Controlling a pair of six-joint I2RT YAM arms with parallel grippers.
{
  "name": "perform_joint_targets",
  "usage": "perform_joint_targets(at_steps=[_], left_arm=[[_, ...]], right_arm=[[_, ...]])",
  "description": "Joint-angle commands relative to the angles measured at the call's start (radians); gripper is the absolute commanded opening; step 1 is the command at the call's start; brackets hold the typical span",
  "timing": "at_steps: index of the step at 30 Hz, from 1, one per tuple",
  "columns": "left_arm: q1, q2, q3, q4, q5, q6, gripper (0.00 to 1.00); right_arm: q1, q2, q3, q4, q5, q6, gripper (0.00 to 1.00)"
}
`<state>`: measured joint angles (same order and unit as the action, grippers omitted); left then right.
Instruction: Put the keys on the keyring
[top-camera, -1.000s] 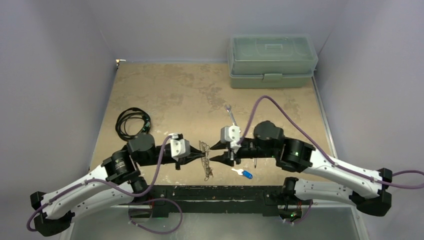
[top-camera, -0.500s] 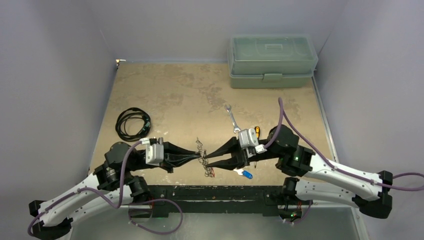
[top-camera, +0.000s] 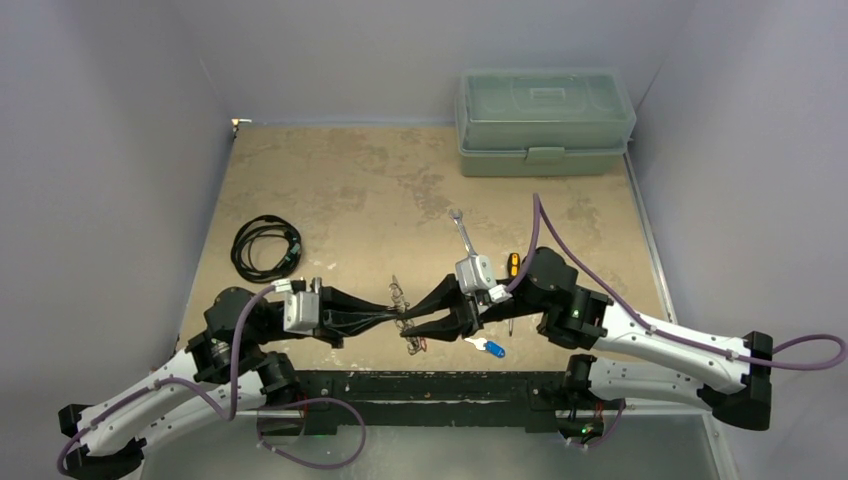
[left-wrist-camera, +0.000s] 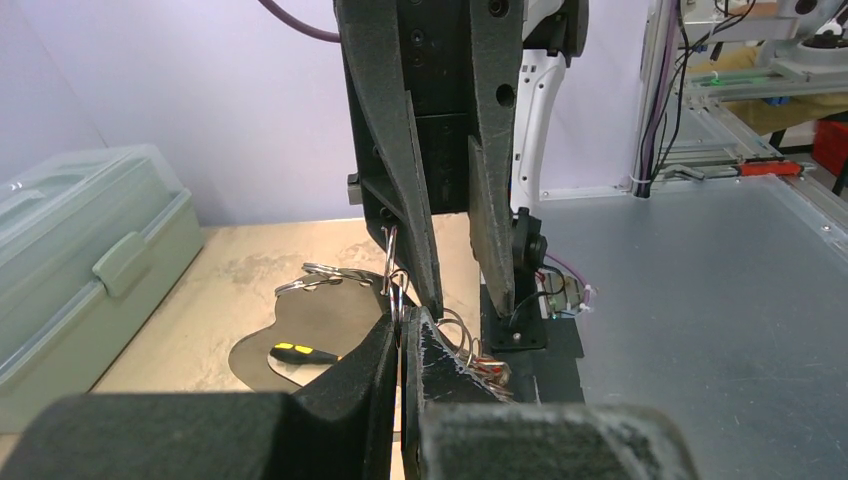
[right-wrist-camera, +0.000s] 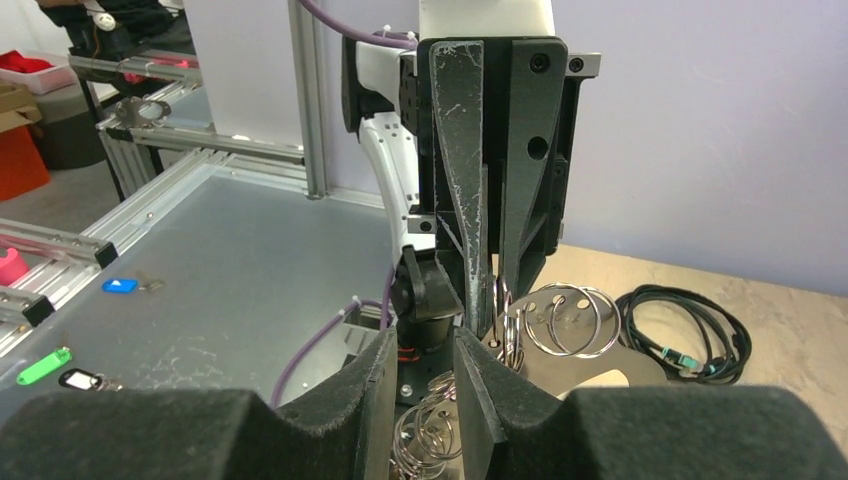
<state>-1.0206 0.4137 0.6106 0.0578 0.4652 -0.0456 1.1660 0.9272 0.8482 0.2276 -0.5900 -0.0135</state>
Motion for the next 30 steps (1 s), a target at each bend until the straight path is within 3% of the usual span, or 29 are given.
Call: perform_joint_targets(at_steps=[1, 21, 30], left_arm=[[0.004, -0.007, -0.001, 0.071, 0.057, -0.03, 0.0], [0.013, 0.013, -0.003, 0.066, 0.107, -0.04, 0.0], [0.023, 0.033, 0.001, 0.053, 0.084, -0.046, 0.0]], right_arm=[[0.001, -0.019, 0.014, -0.013, 0.055, -0.002, 0.31], [0.001, 0.001, 0.034, -0.007, 0.062, -0.004, 0.32], [0.001, -0.003, 0.04, 0.029, 0.039, 0.007, 0.21]])
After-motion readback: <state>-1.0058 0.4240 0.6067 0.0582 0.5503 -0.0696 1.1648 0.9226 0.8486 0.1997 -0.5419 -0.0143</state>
